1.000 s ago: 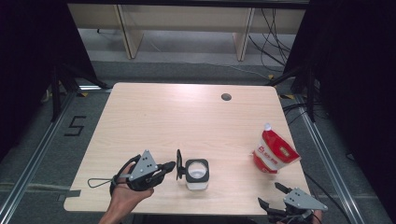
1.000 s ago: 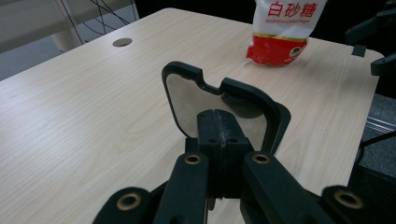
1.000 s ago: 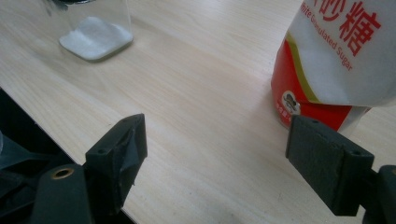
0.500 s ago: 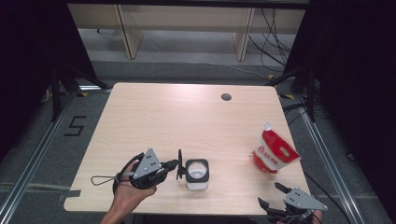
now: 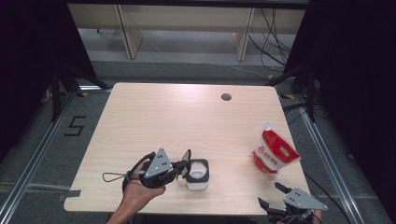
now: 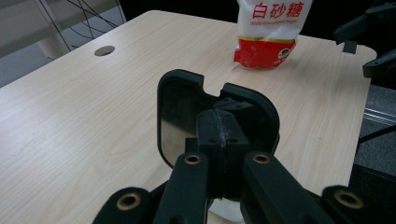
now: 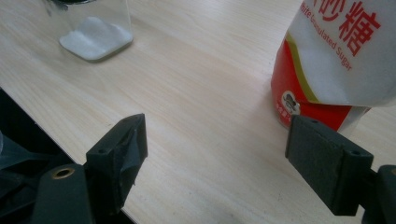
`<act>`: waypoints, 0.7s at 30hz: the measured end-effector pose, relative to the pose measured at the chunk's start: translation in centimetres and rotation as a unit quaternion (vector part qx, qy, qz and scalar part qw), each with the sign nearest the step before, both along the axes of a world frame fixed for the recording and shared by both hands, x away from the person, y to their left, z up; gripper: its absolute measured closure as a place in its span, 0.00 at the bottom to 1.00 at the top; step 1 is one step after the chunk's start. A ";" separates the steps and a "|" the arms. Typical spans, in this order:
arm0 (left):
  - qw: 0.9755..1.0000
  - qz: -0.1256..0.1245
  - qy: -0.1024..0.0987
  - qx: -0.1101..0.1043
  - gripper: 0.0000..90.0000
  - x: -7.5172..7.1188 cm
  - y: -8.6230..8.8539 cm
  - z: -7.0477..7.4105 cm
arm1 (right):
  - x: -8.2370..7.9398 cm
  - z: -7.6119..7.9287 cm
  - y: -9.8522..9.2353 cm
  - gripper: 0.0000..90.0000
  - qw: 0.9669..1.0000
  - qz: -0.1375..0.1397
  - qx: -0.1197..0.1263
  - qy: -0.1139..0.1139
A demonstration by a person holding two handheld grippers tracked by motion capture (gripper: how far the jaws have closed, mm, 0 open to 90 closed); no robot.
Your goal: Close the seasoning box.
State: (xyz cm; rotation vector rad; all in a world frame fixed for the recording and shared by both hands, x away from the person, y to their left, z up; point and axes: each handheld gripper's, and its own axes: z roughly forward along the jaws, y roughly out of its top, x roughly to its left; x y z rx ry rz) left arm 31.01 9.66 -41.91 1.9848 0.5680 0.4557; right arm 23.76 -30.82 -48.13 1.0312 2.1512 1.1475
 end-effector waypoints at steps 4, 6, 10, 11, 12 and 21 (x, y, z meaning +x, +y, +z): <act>1.000 -0.007 0.003 0.004 0.99 0.1 -0.6 -0.3 | 0.0 0.0 0.0 0.24 1.000 0.003 0.001 0.009; 1.000 -0.011 0.009 0.006 0.99 0.3 -1.0 -0.7 | 0.0 0.0 0.0 0.24 1.000 0.004 0.001 0.009; 1.000 -0.012 0.018 0.007 0.98 0.5 -1.4 -1.1 | 0.0 0.0 0.0 0.24 1.000 0.004 0.000 0.009; 1.000 -0.015 0.017 0.011 0.98 0.6 -1.5 -1.2 | 0.0 0.0 0.0 0.24 1.000 0.004 0.000 0.009; 1.000 -0.016 0.022 0.010 0.98 0.6 -1.6 -1.3 | 0.0 0.0 0.1 0.24 1.000 0.003 0.004 0.014; 0.999 -0.023 0.037 0.028 0.97 0.8 -2.6 -2.5 | 0.1 0.0 0.0 0.24 1.000 0.004 -0.006 -0.003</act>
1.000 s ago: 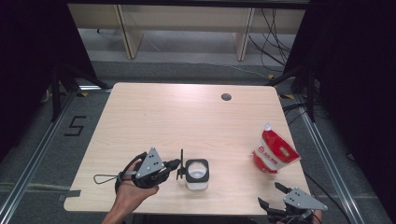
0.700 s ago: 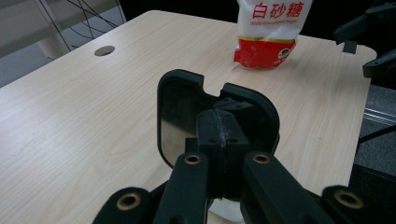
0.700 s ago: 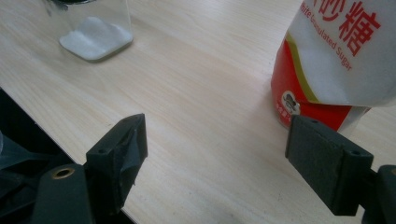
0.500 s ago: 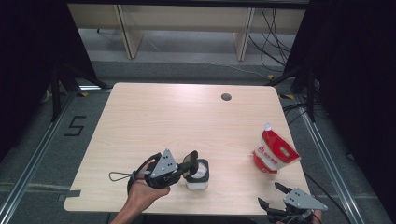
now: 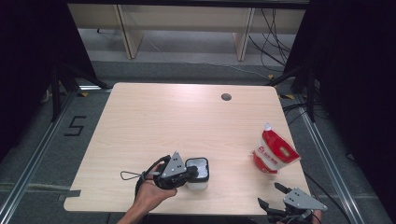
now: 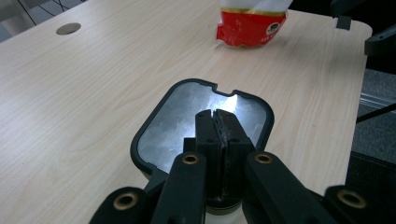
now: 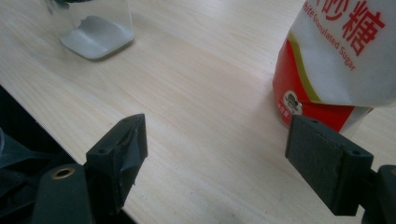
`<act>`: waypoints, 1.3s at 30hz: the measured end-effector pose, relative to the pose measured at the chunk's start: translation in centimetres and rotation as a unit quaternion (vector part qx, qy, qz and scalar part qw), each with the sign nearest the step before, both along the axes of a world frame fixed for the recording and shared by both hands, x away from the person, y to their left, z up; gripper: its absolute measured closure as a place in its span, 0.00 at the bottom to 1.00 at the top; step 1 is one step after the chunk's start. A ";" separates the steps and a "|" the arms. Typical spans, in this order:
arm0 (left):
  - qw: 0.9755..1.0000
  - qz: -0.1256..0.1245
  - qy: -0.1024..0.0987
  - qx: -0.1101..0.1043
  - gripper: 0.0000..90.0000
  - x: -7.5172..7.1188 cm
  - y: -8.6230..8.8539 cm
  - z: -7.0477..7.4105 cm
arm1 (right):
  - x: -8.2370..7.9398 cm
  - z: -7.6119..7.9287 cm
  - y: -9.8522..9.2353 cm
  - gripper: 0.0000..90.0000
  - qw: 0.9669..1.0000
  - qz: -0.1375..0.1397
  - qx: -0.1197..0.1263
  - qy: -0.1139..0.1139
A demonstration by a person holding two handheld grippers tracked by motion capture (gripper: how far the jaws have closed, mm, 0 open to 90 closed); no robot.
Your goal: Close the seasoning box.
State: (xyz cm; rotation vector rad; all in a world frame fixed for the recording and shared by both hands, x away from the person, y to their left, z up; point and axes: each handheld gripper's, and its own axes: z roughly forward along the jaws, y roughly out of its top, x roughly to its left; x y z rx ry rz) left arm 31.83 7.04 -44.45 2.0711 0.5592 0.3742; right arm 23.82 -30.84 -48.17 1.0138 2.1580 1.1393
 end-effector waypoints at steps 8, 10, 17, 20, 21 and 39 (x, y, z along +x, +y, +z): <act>1.000 -0.003 0.000 -0.004 0.94 0.2 0.0 -0.2 | -0.1 0.0 0.1 0.24 1.000 0.000 0.006 0.013; 1.000 0.003 0.009 -0.017 0.91 0.1 0.1 -0.1 | -0.1 0.0 0.1 0.24 1.000 0.000 0.006 0.013; 0.998 0.006 0.032 -0.058 0.67 -0.1 1.0 0.6 | -0.1 0.0 0.1 0.24 1.000 -0.001 0.007 0.014; 0.996 0.010 0.046 -0.071 0.55 -0.3 2.2 0.9 | 0.0 0.0 0.0 0.24 1.000 0.001 0.002 0.005; 0.996 0.010 0.046 -0.071 0.53 -0.3 2.2 0.9 | 0.0 0.0 0.0 0.24 1.000 0.001 0.002 0.005; 0.992 0.069 0.066 -0.077 0.39 -2.5 7.3 -1.6 | -0.1 -0.1 0.1 0.24 1.000 0.002 0.005 0.015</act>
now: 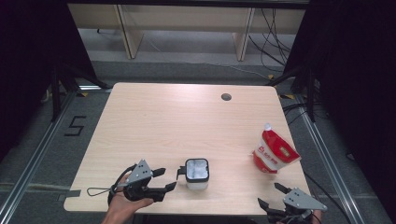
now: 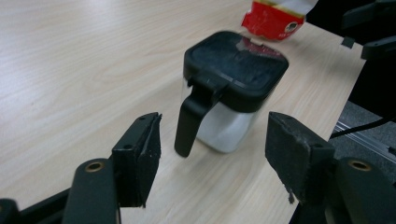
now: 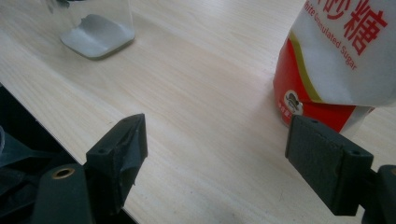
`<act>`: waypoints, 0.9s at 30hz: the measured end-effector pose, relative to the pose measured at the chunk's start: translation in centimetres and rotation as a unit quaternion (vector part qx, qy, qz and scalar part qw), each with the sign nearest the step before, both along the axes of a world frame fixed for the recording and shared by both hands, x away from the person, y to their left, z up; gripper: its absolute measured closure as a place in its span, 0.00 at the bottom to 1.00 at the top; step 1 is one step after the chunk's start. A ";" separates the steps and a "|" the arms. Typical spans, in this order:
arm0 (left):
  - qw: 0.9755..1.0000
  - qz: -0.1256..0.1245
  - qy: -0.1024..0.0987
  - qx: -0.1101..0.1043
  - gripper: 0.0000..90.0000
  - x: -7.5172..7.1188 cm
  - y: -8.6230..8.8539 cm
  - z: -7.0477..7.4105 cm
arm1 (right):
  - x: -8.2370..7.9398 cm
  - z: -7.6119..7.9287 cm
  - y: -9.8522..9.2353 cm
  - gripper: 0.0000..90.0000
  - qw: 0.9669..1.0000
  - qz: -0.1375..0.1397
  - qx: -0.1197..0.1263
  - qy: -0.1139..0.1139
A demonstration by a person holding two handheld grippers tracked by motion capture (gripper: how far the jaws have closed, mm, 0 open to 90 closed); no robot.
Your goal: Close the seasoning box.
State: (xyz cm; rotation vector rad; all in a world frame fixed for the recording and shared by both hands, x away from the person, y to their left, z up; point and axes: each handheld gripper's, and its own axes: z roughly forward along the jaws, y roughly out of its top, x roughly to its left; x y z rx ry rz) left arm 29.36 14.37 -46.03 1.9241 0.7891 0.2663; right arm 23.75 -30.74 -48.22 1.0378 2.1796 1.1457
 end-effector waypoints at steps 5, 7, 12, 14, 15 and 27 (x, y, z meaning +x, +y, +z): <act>1.000 0.011 0.017 0.009 0.36 0.1 1.1 -1.1 | -0.1 0.1 0.0 0.24 1.000 -0.005 -0.007 -0.008; 1.000 0.014 0.023 0.011 0.34 -0.1 1.5 -1.3 | -0.2 0.1 0.1 0.24 1.000 -0.008 -0.004 0.003; 0.999 0.021 0.026 0.011 0.32 -0.7 2.1 -2.0 | -0.1 0.0 0.0 0.24 1.000 -0.005 -0.002 0.001; 0.999 0.021 0.021 0.030 0.32 -1.1 2.6 -2.3 | 0.0 0.0 0.0 0.24 1.000 -0.001 0.000 0.001; 0.999 0.021 0.021 0.030 0.32 -1.1 2.6 -2.3 | 0.0 0.0 0.0 0.24 1.000 -0.001 0.000 0.001; 0.998 0.036 0.028 0.052 0.30 -2.4 3.2 -3.4 | -0.1 0.0 0.2 0.24 1.000 -0.006 0.002 0.006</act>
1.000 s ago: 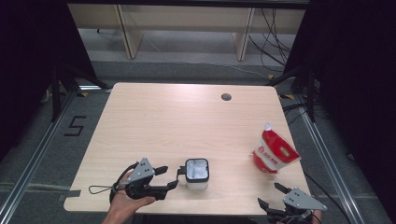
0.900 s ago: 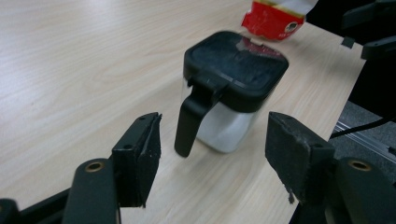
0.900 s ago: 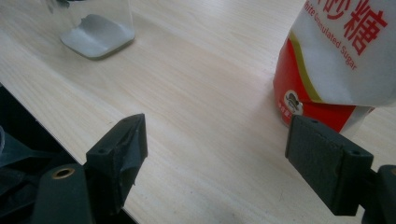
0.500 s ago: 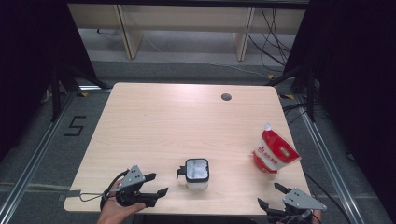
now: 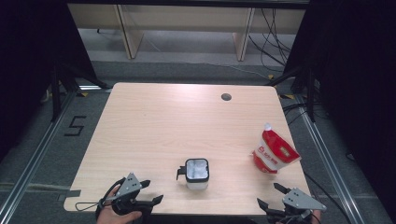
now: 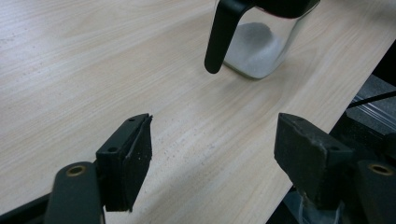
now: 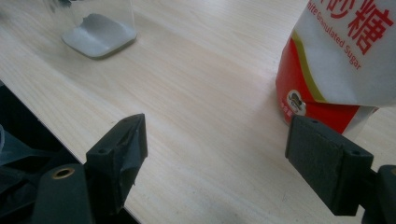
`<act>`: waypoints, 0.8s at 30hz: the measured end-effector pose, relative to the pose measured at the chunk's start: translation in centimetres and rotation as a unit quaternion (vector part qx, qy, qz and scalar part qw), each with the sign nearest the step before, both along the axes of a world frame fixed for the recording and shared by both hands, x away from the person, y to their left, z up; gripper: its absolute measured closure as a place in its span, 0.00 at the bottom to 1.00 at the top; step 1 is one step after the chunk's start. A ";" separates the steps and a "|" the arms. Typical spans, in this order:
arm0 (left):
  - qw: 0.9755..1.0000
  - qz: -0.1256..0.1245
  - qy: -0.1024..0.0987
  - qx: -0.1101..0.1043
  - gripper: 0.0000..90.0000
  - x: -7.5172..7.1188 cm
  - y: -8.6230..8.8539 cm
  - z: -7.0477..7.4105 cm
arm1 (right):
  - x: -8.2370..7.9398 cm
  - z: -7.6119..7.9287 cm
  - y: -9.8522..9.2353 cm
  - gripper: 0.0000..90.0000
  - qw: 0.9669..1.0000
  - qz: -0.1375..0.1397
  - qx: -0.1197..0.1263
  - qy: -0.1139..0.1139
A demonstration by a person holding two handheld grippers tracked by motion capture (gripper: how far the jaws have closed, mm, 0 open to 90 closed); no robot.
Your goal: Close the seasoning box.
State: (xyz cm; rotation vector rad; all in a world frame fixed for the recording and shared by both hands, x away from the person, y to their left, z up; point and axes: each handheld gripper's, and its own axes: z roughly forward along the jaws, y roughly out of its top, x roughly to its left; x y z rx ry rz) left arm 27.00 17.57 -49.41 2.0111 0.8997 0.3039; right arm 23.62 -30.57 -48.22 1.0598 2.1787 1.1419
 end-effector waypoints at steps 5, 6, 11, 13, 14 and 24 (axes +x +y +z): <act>1.000 0.003 0.003 -0.002 0.29 -0.5 0.1 -0.3 | 0.1 0.0 -0.1 0.24 1.000 0.000 -0.005 -0.007; 1.000 0.002 0.005 -0.001 0.28 -0.6 0.1 -0.3 | 0.1 0.0 -0.1 0.24 1.000 0.000 -0.006 -0.009; 1.000 0.005 0.004 0.016 0.28 -1.0 0.4 -0.5 | 0.2 -0.1 -0.1 0.24 1.000 0.008 -0.004 -0.001; 1.000 0.006 0.009 0.023 0.28 -1.3 0.4 -0.5 | 0.3 -0.2 -0.2 0.24 1.000 0.008 -0.006 -0.006; 1.000 0.004 0.009 0.023 0.28 -1.4 0.4 -0.5 | 0.3 -0.2 -0.2 0.24 1.000 0.011 -0.009 -0.008; 0.999 0.001 0.006 0.039 0.27 -2.2 0.5 -0.8 | 0.3 -0.5 0.1 0.23 1.000 0.016 -0.014 0.019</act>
